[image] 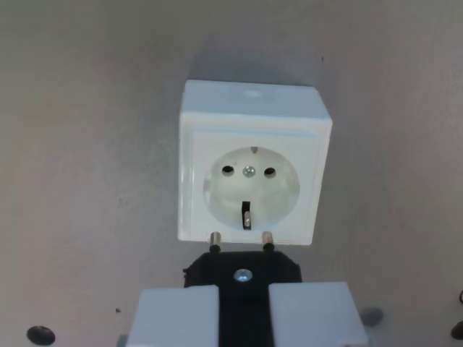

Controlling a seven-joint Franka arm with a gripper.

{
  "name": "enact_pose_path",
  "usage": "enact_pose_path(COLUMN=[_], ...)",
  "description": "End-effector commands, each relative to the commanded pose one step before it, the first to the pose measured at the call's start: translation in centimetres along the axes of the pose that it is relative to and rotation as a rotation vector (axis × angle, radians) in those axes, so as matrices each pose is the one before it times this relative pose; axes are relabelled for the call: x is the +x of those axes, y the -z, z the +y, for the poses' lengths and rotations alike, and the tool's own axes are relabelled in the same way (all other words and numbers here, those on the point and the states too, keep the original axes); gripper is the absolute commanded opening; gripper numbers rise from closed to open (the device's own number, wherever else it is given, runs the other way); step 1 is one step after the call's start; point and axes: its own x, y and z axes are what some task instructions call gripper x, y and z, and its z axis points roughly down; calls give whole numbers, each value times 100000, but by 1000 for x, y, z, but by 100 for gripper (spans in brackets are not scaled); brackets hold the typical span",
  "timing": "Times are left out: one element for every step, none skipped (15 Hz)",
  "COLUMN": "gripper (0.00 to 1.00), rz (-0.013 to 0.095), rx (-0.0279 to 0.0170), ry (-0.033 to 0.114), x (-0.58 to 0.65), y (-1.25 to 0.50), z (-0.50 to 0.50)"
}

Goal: Move above the white socket

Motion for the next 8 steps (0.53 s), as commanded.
enact_pose_path(gripper=[0,0,0,0,0,0,0,0], rz=[12161,84,29,-217,-89,-123,-238,57], rx=[426,81,66,104,75,89,78,47], ry=[-6502,101,-15,24,57,44,-5,78], x=[-533,-34,-26,-23,-18,-15,-14,-14], y=[-1150,-223,-201,-178,-152,-129,-107,-85], z=[247,45,45,43,38,34,29,25])
